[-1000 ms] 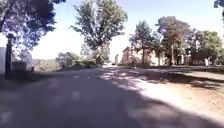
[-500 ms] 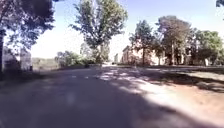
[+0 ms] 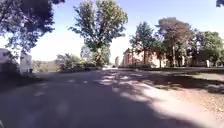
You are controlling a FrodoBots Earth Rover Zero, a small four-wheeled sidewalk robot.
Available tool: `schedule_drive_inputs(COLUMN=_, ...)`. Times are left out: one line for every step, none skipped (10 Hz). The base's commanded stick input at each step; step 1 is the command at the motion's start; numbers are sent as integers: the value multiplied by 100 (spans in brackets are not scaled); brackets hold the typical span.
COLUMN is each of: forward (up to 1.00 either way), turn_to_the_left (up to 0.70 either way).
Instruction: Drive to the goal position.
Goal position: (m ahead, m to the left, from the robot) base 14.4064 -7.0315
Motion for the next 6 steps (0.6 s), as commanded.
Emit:
schedule_drive_inputs(forward=70, turn_to_the_left=5)
schedule_drive_inputs(forward=70, turn_to_the_left=0)
schedule_drive_inputs(forward=70, turn_to_the_left=0)
schedule_drive_inputs(forward=70, turn_to_the_left=0)
schedule_drive_inputs(forward=70, turn_to_the_left=0)
schedule_drive_inputs(forward=70, turn_to_the_left=0)
